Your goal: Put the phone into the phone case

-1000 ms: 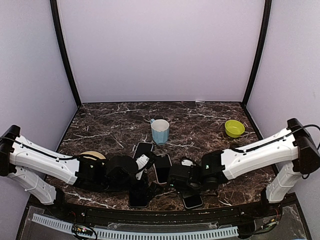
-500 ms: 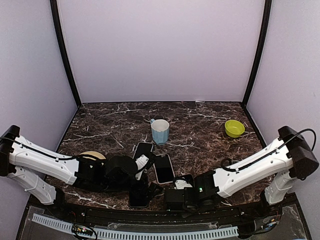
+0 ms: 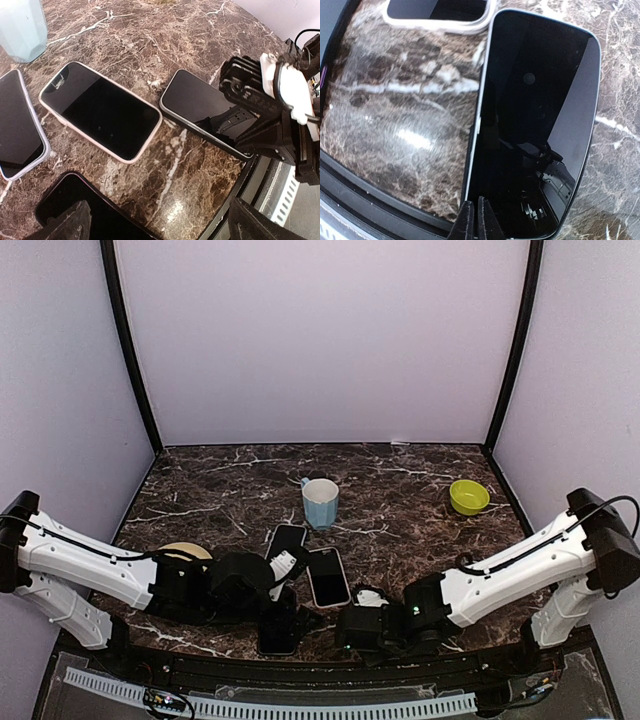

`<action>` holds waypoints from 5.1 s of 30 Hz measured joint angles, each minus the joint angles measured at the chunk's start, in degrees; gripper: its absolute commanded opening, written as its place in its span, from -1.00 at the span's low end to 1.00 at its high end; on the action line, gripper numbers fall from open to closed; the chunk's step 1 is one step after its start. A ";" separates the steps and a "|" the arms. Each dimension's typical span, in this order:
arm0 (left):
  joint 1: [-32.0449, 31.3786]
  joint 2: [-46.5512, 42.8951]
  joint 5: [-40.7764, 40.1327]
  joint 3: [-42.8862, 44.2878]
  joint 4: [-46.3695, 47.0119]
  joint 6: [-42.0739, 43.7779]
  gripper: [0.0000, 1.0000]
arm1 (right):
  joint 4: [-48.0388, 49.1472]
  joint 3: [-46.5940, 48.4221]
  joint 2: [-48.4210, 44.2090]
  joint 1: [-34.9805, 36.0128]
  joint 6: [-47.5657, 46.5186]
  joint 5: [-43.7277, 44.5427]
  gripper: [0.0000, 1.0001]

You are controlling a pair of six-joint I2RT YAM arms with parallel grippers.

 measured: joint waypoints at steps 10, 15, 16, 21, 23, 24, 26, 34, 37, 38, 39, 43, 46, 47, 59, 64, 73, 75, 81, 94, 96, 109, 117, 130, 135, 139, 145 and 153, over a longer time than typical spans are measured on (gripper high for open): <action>0.00 -1.49 -0.94 -0.11 -0.87 0.04 0.96 | -3.10 3.41 0.74 -2.27 -3.91 -2.21 -0.70; 0.00 -2.01 -1.03 -0.46 -0.90 0.04 0.96 | -9.16 9.42 2.29 -2.12 -5.31 -2.47 -0.57; 0.00 -2.01 -1.03 -0.50 -0.94 0.04 0.96 | -9.73 10.14 2.32 -2.08 -5.20 -2.47 -0.56; 0.00 -2.29 -1.03 -1.01 -0.96 0.02 0.96 | -9.57 10.12 3.65 -1.84 -5.07 -2.49 -0.63; 0.00 -2.29 -1.05 -1.05 -0.98 0.04 0.96 | -7.87 7.06 4.68 -1.77 -4.83 -2.01 -0.70; 0.00 -2.29 -1.05 -1.05 -0.98 0.04 0.96 | -6.99 6.12 4.20 -1.70 -4.70 -1.81 -0.72; 0.00 -2.32 -1.25 -1.05 -1.01 0.04 0.96 | -4.04 3.37 3.13 -1.42 -4.11 -2.21 -0.74; 0.00 -2.29 -1.49 -1.05 -1.31 0.28 0.97 | 0.72 3.91 5.11 -1.55 -3.63 -2.91 -0.40; 0.00 -2.29 -1.53 -1.05 -1.95 0.46 0.96 | -3.34 6.62 5.90 -1.95 -4.00 -3.06 0.28; 0.00 -2.29 -1.51 -1.05 -2.08 0.48 0.96 | -5.38 7.32 5.70 -2.34 -4.17 -2.86 0.37; 0.00 -2.29 -1.53 -1.05 -2.12 0.50 0.96 | -6.91 7.76 5.42 -2.62 -3.89 -2.58 0.40; 0.00 -2.29 -1.53 -1.05 -2.43 0.52 0.96 | -12.31 11.52 2.56 -4.07 -5.38 -0.70 0.23; 0.00 -2.29 -1.53 -1.05 -2.43 0.55 0.95 | -12.48 13.94 -1.29 -4.81 -6.84 0.35 0.26; 0.00 -2.29 -1.53 -1.05 -2.43 0.59 0.93 | -12.17 14.05 -2.91 -5.31 -7.39 0.42 0.31; -0.24 15.63 5.18 13.97 -1.18 -0.92 0.43 | -3.39 -10.32 -18.23 -28.92 -20.00 -10.34 0.38; -0.33 25.05 8.74 19.89 -0.26 -1.62 0.48 | 1.75 -17.11 -19.98 -30.23 -24.02 -17.79 0.53; -0.24 32.65 11.32 25.29 0.22 -4.50 0.32 | 11.43 -20.39 -20.11 -29.09 -26.93 -21.14 0.32; -0.15 33.18 11.43 25.31 0.24 -5.09 0.25 | 13.14 -20.83 -20.11 -27.21 -26.43 -21.03 0.29; 0.17 34.10 12.07 26.29 0.26 -6.25 0.09 | 15.02 -21.09 -19.52 -18.21 -20.65 -17.94 0.22; 1.05 34.58 14.38 26.69 -0.42 -9.42 -0.34 | 11.26 -15.74 -12.94 -10.88 -5.49 -8.87 0.14; 1.03 34.75 16.39 26.73 -0.72 -9.46 -0.34 | 10.49 -15.30 -12.52 -10.67 -3.80 -8.13 0.11; 1.77 35.01 18.95 26.91 -2.16 -10.25 -0.34 | 8.28 -13.42 -10.99 -6.60 -0.07 -2.16 0.24; 0.13 34.58 16.98 26.86 -1.40 -8.98 -0.16 | 9.64 -15.15 -12.44 -4.52 0.48 -2.64 0.17; -1.99 33.38 15.50 26.51 -4.20 -8.50 -0.06 | 9.07 -15.98 -13.25 -0.59 2.40 -1.42 0.15; -2.80 33.38 13.31 26.53 -5.25 -7.74 -0.06 | 9.66 -16.87 -13.20 -0.39 3.93 -1.31 0.15; -4.11 33.46 10.40 26.86 -6.73 -6.84 -0.08 | 10.19 -17.20 -13.18 -0.09 5.25 -0.50 0.27; -5.44 30.47 6.64 24.63 -9.25 -5.88 0.12 | 6.38 -13.57 -12.44 0.24 3.98 -2.43 0.74; -5.99 15.96 3.85 18.64 -12.59 -5.05 0.39 | -3.41 -7.21 -12.72 -2.16 3.41 -3.93 0.97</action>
